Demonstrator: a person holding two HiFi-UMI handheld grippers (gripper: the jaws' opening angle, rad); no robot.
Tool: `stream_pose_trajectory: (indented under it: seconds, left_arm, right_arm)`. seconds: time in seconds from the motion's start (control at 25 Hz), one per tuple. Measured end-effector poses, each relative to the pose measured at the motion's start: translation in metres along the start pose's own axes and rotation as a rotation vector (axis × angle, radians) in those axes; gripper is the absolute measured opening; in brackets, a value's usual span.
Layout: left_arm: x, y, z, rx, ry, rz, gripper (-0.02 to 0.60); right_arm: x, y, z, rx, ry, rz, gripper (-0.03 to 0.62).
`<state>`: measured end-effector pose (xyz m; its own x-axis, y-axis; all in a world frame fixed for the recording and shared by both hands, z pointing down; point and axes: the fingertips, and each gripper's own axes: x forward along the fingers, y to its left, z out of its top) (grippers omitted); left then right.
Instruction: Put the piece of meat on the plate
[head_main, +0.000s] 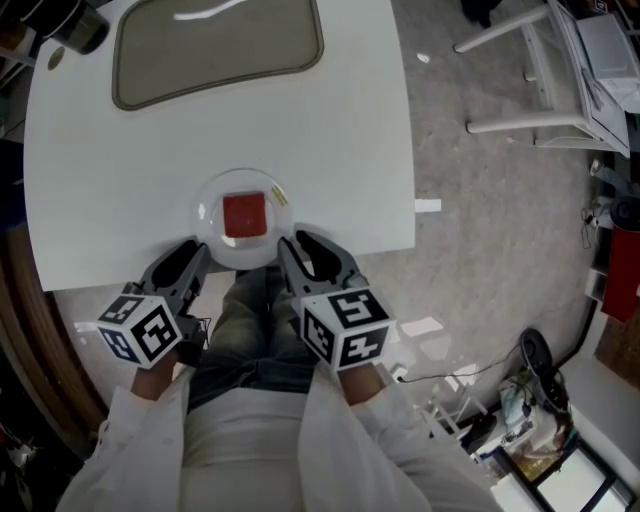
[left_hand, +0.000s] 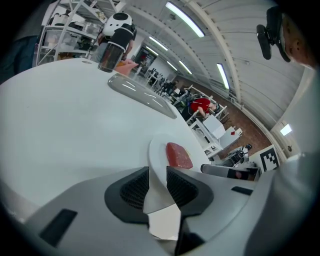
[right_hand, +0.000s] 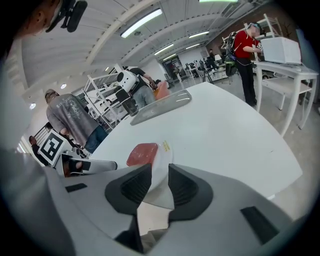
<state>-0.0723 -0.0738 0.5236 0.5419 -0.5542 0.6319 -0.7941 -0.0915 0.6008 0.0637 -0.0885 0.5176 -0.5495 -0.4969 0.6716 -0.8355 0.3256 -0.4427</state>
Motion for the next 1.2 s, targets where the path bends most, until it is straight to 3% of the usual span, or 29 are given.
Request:
stream_pose_trajectory:
  seconds: [0.32,0.84,1.2]
  left_arm:
    - [0.003,0.000,-0.002,-0.043,0.013,0.004,0.112]
    - [0.007,-0.001,0.002,-0.032,0.005,0.022,0.117]
    - [0.010,0.000,0.006,-0.067,-0.023,0.016,0.117]
  right_arm:
    - [0.004,-0.007,-0.002,0.022,0.024,-0.012,0.109]
    - [0.015,-0.008,-0.006,0.043,0.060,-0.009,0.110]
    - [0.019,-0.005,-0.005,0.016,0.070,-0.013,0.110]
